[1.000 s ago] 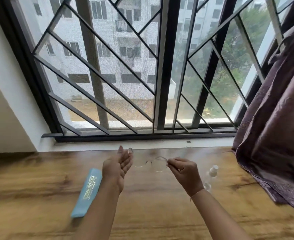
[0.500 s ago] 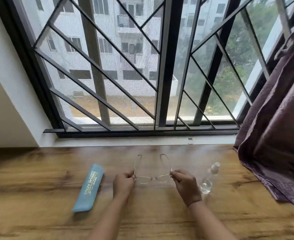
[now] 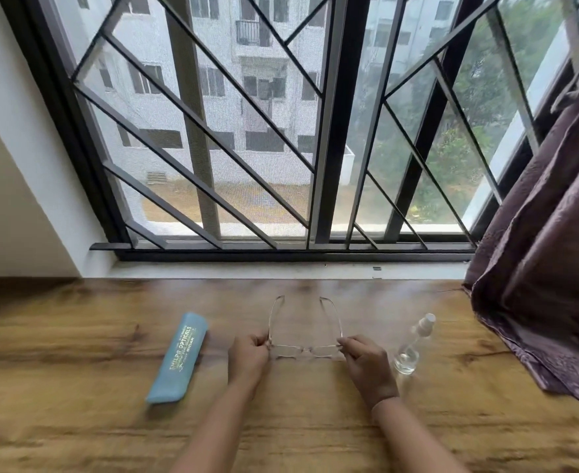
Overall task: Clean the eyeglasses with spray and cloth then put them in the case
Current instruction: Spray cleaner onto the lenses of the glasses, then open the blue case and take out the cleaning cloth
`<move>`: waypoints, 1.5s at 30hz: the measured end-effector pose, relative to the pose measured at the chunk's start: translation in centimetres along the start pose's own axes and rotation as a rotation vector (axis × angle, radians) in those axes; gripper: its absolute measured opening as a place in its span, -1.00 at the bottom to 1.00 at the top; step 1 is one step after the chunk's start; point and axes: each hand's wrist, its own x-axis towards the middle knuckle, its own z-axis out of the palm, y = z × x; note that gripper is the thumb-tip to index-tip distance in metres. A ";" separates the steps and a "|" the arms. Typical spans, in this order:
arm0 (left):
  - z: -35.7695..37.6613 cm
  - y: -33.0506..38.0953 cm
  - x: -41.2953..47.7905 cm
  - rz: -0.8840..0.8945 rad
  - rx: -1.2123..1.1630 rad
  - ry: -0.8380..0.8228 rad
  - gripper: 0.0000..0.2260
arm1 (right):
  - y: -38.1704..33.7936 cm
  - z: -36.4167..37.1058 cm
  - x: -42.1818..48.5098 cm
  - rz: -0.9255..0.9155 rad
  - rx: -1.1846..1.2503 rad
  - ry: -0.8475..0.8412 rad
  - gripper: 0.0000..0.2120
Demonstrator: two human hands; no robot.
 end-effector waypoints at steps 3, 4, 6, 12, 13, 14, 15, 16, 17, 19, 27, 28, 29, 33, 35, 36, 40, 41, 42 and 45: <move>-0.1 0.3 -0.5 0.017 0.011 -0.006 -0.78 | -0.2 -0.2 -0.2 -0.004 0.001 -0.005 -0.74; -0.2 0.4 -0.6 0.025 0.015 -0.005 -0.78 | -0.2 -0.2 -0.2 -0.004 -0.003 -0.007 -0.74; -0.3 0.5 -0.7 0.027 0.017 -0.008 -0.76 | -0.3 -0.1 -0.1 0.010 -0.009 -0.016 -0.71; -0.6 0.3 -0.9 0.009 0.002 -0.004 -0.79 | -0.3 -0.8 -0.3 0.073 -0.084 -0.029 -0.51; -0.8 0.0 -0.9 0.002 0.002 0.016 -0.80 | -0.3 -1.0 -0.3 0.083 -0.109 -0.013 -0.48; -1.0 -0.3 -1.0 0.009 0.007 0.045 -0.79 | -0.4 -1.2 -0.2 0.083 -0.136 0.012 -0.46; -1.2 -0.4 -1.2 0.024 0.024 0.076 -0.78 | -0.7 -1.3 -0.1 0.074 -0.160 0.047 -0.45; -1.5 -0.6 -1.4 0.053 0.040 0.118 -0.78 | -1.0 -1.4 0.1 0.064 -0.175 0.086 -0.45; -1.9 -0.6 -1.9 0.085 0.063 0.169 -0.78 | -1.6 -1.4 0.3 0.052 -0.179 0.123 -0.46; -2.8 -0.8 -2.8 0.175 0.123 0.307 -0.79 | -3.0 -1.2 0.9 0.006 -0.174 0.168 -0.51; -8.3 -5.0 -4.9 0.321 0.521 0.662 -0.24 | -10.9 4.3 3.4 -0.317 -0.020 -0.013 -0.84; -8.9 -5.4 -5.1 0.288 0.525 0.661 -0.20 | -11.9 5.2 3.7 -0.358 -0.019 -0.063 -0.83; -9.3 -6.0 -5.1 0.253 0.528 0.658 -0.17 | -12.7 6.1 3.9 -0.390 -0.025 -0.113 -0.80; -10.2 -7.2 -5.3 0.159 0.477 0.626 0.00 | -15.1 8.9 4.4 -0.465 -0.147 -0.270 -0.66; -10.3 -7.1 -5.6 0.133 0.411 0.627 0.05 | -15.6 9.9 4.3 -0.481 -0.231 -0.334 -0.61; -10.3 -7.0 -5.6 0.144 0.390 0.623 0.05 | -15.6 10.3 4.3 -0.480 -0.261 -0.358 -0.58; -10.5 -7.3 -5.1 0.154 0.345 0.597 0.05 | -16.1 11.1 4.4 -0.474 -0.395 -0.380 -0.47; -10.5 -7.4 -5.0 0.149 0.332 0.602 0.04 | -16.3 11.2 4.5 -0.474 -0.407 -0.387 -0.46; -10.5 -7.4 -5.0 0.144 0.321 0.605 0.03 | -16.5 11.2 4.7 -0.478 -0.417 -0.404 -0.45; -10.4 -7.4 -5.0 0.143 0.310 0.604 0.00 | -17.0 11.5 5.1 -0.496 -0.441 -0.473 -0.38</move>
